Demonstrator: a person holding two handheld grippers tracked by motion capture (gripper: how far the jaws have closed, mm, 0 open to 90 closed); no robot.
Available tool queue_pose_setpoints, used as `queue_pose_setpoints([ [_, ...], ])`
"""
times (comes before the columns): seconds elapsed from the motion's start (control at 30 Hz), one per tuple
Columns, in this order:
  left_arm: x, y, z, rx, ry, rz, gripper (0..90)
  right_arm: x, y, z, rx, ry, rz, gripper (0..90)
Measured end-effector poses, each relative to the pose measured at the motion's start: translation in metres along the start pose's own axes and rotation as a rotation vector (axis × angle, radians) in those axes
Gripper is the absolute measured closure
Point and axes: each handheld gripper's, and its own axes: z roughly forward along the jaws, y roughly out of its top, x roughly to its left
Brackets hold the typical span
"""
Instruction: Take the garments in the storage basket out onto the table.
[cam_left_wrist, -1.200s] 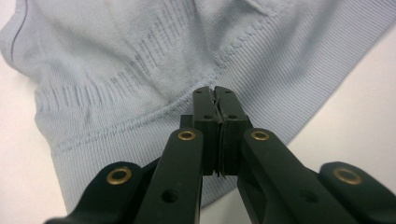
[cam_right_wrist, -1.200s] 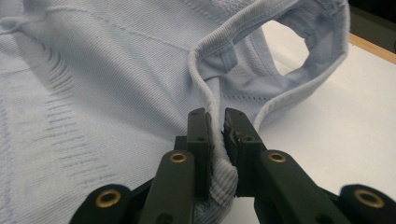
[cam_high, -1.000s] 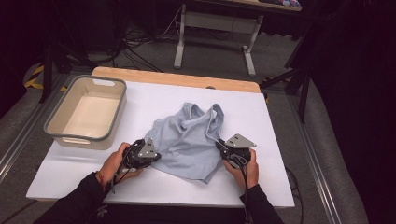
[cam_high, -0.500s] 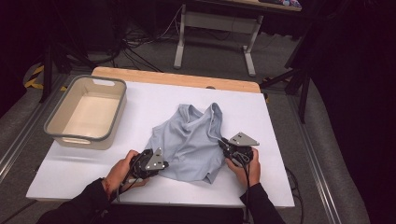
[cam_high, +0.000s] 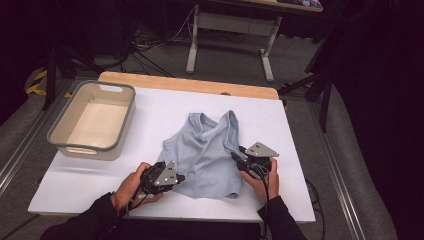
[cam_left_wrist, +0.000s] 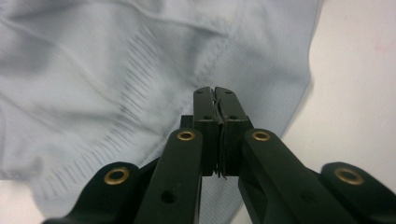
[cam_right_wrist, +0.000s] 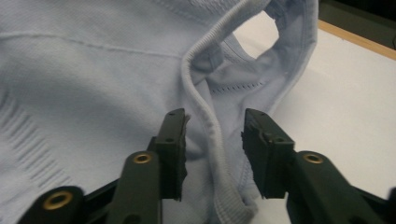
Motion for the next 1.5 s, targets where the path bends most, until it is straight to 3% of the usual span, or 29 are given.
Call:
queue_pose_setpoints([
  [0.17, 0.015, 0.0, -0.012, -0.048, 0.053, -0.036, 82.0, 0.002, 0.002, 0.0, -0.013, 0.001, -0.006, 51.3],
  [0.33, 0.037, 0.002, -0.013, -0.078, 0.133, -0.087, 65.8, 0.004, 0.003, 0.0, -0.026, -0.003, -0.014, 51.3],
  [0.43, 0.052, 0.001, -0.008, -0.066, 0.179, -0.128, 57.7, 0.005, 0.005, 0.0, -0.03, -0.003, -0.019, 52.9],
  [0.5, 0.063, -0.001, -0.002, -0.066, 0.181, -0.163, 53.3, 0.005, 0.005, 0.001, -0.03, -0.001, -0.016, 54.9],
  [0.73, 0.092, -0.005, 0.023, 0.002, 0.212, -0.223, 44.5, 0.002, 0.004, 0.003, -0.023, 0.0, -0.007, 59.6],
  [0.8, 0.099, -0.005, 0.029, 0.008, 0.195, -0.252, 43.1, 0.002, 0.003, 0.003, -0.017, -0.002, -0.006, 59.8],
  [0.87, 0.105, -0.006, 0.035, 0.027, 0.184, -0.267, 43.2, 0.001, 0.003, 0.004, -0.012, -0.003, -0.003, 60.3],
  [0.97, 0.108, -0.009, 0.04, 0.057, 0.132, -0.28, 51.1, -0.001, 0.001, 0.006, 0.003, -0.006, 0.007, 63.2],
  [1.03, 0.106, -0.01, 0.042, 0.102, 0.128, -0.264, 59.4, -0.003, 0.0, 0.007, 0.016, -0.009, 0.021, 65.4],
  [1.1, 0.105, -0.01, 0.041, 0.104, 0.107, -0.261, 71.6, -0.005, -0.002, 0.007, 0.024, -0.005, 0.031, 67.6],
  [1.2, 0.102, -0.009, 0.039, 0.12, 0.113, -0.228, 79.5, -0.005, -0.002, 0.006, 0.02, 0.019, 0.043, 73.0],
  [1.37, 0.095, -0.01, 0.03, 0.136, 0.131, -0.188, 81.7, -0.001, 0.001, 0.006, 0.031, 0.027, -0.002, 82.7],
  [1.43, 0.093, -0.011, 0.022, 0.124, 0.151, -0.181, 81.8, -0.002, 0.001, 0.005, 0.023, 0.037, 0.004, 84.8],
  [1.5, 0.092, -0.012, 0.014, 0.101, 0.168, -0.202, 81.8, -0.002, 0.002, 0.002, 0.014, 0.036, 0.0, 85.4],
])
